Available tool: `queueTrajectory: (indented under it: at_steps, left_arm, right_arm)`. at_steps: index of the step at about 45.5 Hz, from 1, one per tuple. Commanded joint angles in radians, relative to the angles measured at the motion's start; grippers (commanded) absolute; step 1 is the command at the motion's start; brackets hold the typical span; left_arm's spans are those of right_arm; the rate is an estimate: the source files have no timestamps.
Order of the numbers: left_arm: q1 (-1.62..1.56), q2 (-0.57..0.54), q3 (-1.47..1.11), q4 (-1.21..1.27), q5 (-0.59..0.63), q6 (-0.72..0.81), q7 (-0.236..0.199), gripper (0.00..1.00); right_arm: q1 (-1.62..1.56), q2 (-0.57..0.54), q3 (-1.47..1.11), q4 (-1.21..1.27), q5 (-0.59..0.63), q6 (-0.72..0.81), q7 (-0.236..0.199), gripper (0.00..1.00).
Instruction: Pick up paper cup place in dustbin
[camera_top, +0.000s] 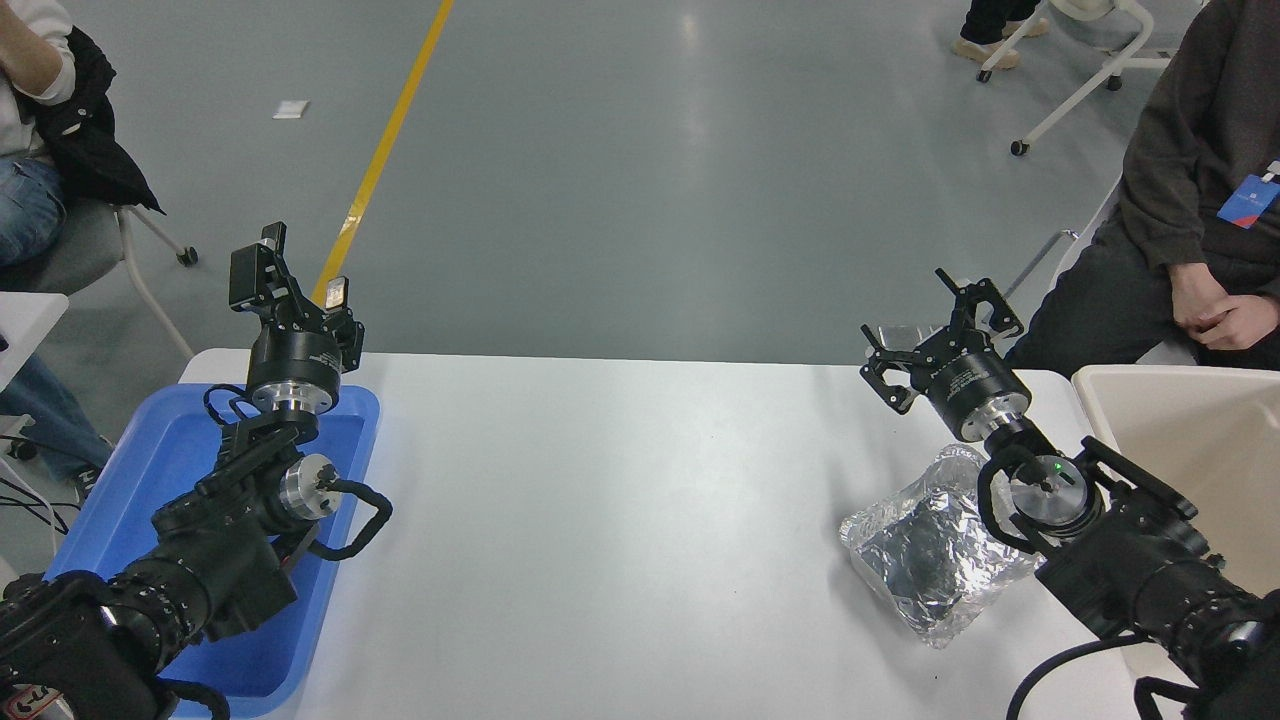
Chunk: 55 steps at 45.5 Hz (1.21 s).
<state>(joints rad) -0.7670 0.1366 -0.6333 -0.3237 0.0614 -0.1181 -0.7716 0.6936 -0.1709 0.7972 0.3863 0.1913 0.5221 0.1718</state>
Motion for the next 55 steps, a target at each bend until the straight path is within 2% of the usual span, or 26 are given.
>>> queueTrajectory:
  at_steps: [1,25,47,55]
  left_arm:
    - [0.000,0.000,-0.002,0.000,0.000,0.000,0.005,1.00]
    - [0.000,0.000,0.000,0.000,0.000,0.000,0.002,1.00]
    - [0.000,0.000,0.000,0.000,0.000,0.000,0.000,1.00]
    - [0.002,0.001,0.000,0.000,0.000,0.000,0.000,1.00]
  right_arm:
    - [0.009,-0.001,-0.001,0.000,0.000,-0.001,0.000,1.00]
    - [0.047,-0.004,-0.045,0.016,-0.019,-0.002,-0.005,1.00]
    - [0.274,-0.199,-0.438,0.057,-0.029,0.001,-0.008,1.00]
    - [0.372,-0.246,-0.573,0.108,-0.099,-0.001,-0.008,1.00]
